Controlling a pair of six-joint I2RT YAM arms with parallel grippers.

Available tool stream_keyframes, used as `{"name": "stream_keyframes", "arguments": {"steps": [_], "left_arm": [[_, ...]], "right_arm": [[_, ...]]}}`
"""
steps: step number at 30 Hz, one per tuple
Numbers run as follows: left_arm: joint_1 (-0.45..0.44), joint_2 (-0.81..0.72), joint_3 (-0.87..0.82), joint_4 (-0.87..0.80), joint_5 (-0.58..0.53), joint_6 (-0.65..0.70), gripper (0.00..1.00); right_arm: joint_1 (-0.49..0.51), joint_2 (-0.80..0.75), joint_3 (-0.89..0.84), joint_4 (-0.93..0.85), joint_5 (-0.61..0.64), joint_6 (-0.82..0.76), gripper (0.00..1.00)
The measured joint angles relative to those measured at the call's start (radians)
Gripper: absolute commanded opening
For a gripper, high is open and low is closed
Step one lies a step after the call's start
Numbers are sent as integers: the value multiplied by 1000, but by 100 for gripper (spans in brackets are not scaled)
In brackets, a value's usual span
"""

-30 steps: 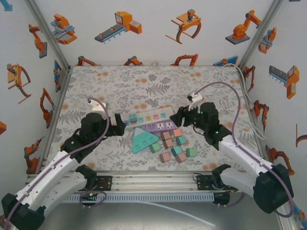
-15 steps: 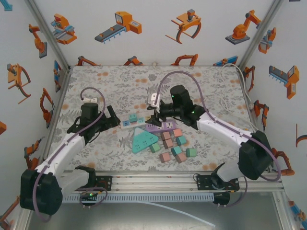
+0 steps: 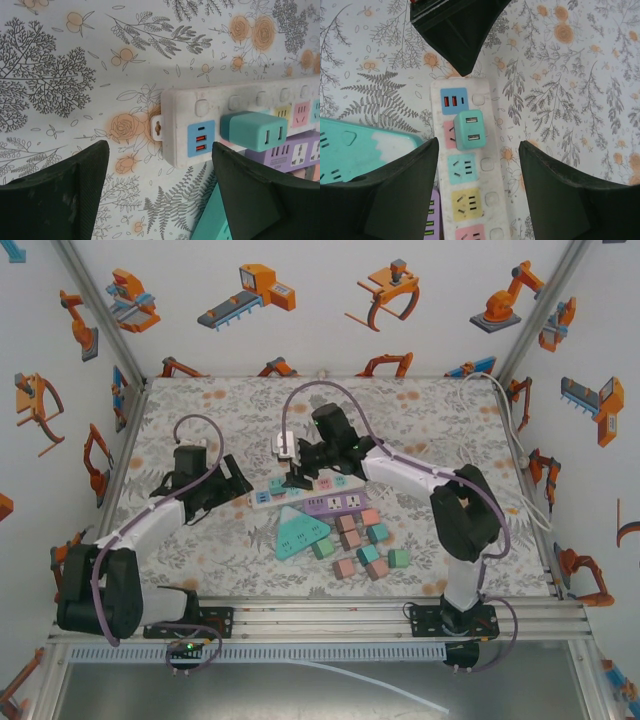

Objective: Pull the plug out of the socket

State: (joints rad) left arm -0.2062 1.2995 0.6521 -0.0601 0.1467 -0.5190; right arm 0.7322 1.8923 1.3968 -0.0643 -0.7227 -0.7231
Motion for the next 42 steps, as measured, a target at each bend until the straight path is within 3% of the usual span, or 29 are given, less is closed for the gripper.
{"name": "stream_keyframes", "arguments": {"steps": [5, 9, 21, 28, 42], "left_arm": [[6, 50, 28, 24, 34, 8, 58], [6, 71, 31, 47, 57, 9, 53], [6, 151, 32, 121, 132, 7, 49], [1, 183, 13, 157, 184, 7, 47], [-24, 204, -2, 150, 188, 19, 38]], "right_arm": [[4, 100, 81, -55, -3, -27, 60], [16, 169, 157, -132, -3, -57, 57], [43, 256, 252, -239, -7, -90, 34], [43, 256, 256, -244, -7, -90, 32], [42, 268, 279, -252, -6, -37, 26]]}}
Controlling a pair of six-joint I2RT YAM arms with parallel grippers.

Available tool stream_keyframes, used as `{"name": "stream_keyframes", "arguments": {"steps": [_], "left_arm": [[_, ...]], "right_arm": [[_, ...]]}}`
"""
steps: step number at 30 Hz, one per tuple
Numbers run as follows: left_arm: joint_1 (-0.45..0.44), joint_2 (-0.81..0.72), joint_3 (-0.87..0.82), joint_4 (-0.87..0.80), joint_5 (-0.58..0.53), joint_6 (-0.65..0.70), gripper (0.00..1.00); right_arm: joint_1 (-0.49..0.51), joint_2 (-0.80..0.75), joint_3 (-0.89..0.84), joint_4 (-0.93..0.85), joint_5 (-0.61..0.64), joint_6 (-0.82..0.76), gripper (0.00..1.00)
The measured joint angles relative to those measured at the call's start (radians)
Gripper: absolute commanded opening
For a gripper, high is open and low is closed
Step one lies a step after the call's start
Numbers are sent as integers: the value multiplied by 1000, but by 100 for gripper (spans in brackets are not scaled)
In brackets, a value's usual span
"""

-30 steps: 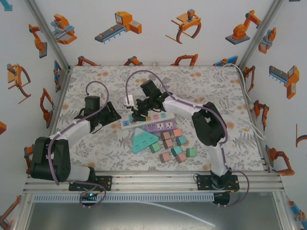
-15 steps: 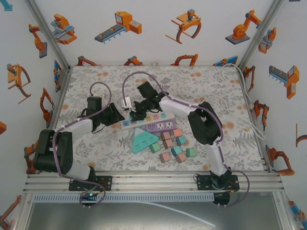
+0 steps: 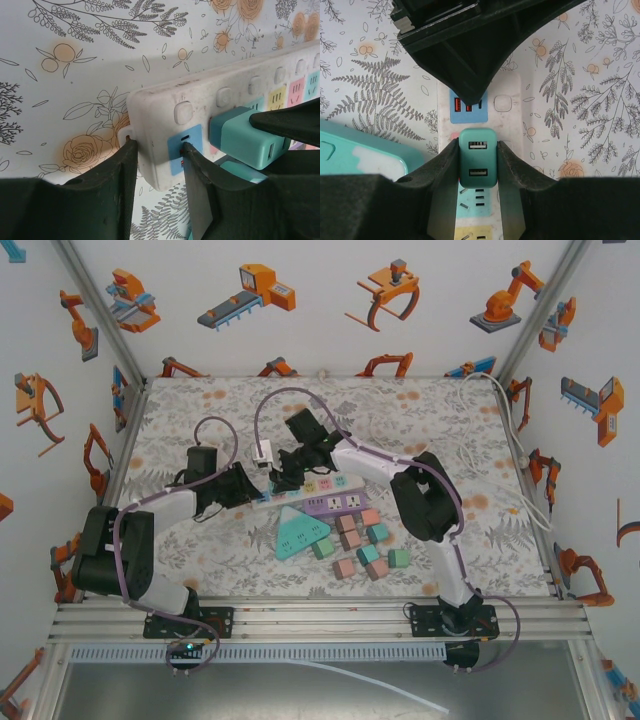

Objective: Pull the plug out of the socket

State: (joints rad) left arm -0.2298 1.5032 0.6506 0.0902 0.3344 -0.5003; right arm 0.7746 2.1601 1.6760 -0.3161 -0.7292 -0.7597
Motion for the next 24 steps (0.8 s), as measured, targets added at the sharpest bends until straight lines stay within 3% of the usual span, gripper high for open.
{"name": "stream_keyframes", "arguments": {"steps": [24], "left_arm": [[-19, 2, 22, -19, -38, 17, 36]], "right_arm": [[2, -10, 51, 68, -67, 95, 21]]}}
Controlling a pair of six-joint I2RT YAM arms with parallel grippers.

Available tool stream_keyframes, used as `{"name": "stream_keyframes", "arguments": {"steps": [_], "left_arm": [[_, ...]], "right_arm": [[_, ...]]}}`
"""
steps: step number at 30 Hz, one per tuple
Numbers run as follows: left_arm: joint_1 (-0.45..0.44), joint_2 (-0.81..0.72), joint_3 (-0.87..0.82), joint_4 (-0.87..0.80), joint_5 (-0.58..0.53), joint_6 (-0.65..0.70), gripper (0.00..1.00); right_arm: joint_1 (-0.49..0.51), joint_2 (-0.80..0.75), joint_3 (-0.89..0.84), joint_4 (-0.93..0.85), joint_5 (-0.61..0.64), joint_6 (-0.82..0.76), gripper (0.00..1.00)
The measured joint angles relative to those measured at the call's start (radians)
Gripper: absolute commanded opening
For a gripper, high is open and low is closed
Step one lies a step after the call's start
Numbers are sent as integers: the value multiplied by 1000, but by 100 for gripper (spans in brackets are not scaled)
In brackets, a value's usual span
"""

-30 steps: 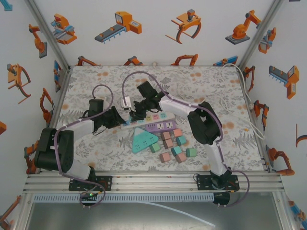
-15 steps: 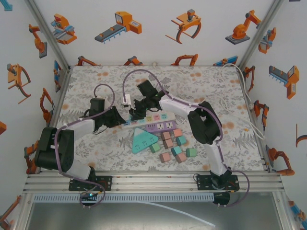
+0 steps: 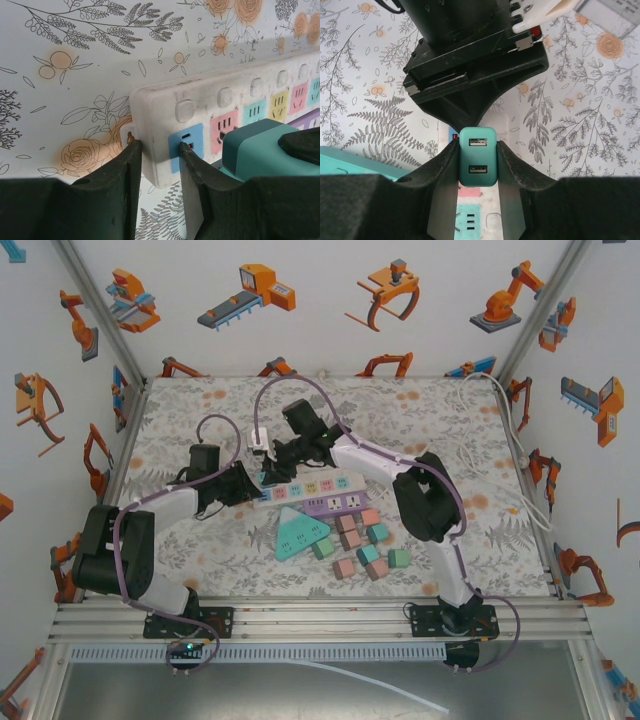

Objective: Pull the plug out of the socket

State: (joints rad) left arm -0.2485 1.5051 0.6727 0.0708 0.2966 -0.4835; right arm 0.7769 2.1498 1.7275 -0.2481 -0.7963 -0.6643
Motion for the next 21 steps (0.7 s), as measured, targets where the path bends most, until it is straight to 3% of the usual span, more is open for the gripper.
{"name": "stream_keyframes", "arguments": {"steps": [12, 21], "left_arm": [[-7, -95, 2, -106, -35, 60, 37], [-56, -378, 1, -160, -19, 112, 38]], "right_arm": [[-3, -177, -106, 112, 82, 280, 18], [-61, -349, -195, 130, 201, 666, 15]]}}
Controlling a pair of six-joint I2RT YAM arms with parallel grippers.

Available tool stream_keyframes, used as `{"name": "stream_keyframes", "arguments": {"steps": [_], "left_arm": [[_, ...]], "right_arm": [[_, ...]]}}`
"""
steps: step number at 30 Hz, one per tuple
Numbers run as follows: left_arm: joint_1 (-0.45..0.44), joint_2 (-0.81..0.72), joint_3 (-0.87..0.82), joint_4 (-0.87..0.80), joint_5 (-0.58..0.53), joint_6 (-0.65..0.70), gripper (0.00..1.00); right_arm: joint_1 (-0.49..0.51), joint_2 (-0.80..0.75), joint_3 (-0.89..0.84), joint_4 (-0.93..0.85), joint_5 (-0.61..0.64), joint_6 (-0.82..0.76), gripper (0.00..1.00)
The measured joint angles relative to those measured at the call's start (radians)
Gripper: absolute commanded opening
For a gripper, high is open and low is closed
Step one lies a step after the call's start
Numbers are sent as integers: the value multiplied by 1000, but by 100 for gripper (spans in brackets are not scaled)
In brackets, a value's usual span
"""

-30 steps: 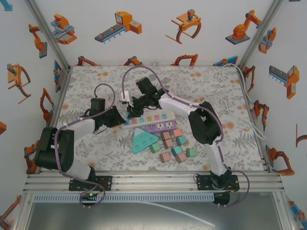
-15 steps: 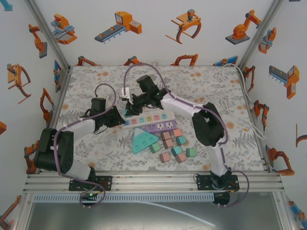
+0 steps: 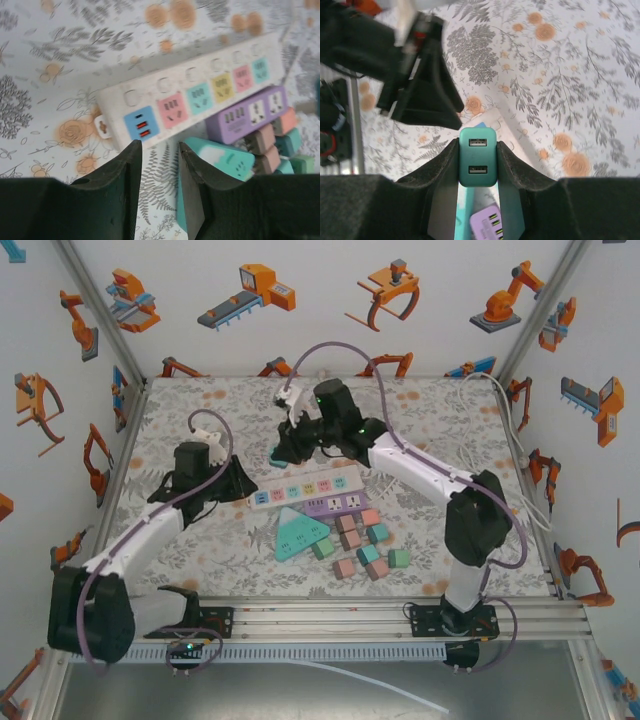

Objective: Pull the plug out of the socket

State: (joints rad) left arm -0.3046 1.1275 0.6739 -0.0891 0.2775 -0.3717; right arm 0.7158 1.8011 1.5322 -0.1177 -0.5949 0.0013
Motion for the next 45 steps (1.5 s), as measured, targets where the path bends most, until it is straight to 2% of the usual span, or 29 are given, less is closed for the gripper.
{"name": "stream_keyframes", "arguments": {"steps": [10, 15, 23, 27, 31, 38, 45], "left_arm": [[-160, -374, -23, -35, 93, 127, 41], [-276, -464, -28, -40, 141, 197, 43], [-462, -409, -28, -37, 181, 294, 46], [-524, -344, -28, -24, 183, 326, 53], [-554, -307, -27, -5, 179, 353, 74], [-561, -291, -24, -1, 164, 380, 88], [-561, -276, -21, 5, 157, 391, 97]], "right_arm": [[-154, -218, -267, -6, 89, 304, 17], [-252, -344, -432, 4, 133, 407, 17], [-383, -512, -691, 58, 226, 534, 17], [-444, -596, -843, 130, 293, 613, 17], [-509, -657, -993, 201, 355, 698, 17], [-547, -671, -1131, 290, 404, 812, 18], [-548, -567, -1162, 410, 370, 867, 24]]}}
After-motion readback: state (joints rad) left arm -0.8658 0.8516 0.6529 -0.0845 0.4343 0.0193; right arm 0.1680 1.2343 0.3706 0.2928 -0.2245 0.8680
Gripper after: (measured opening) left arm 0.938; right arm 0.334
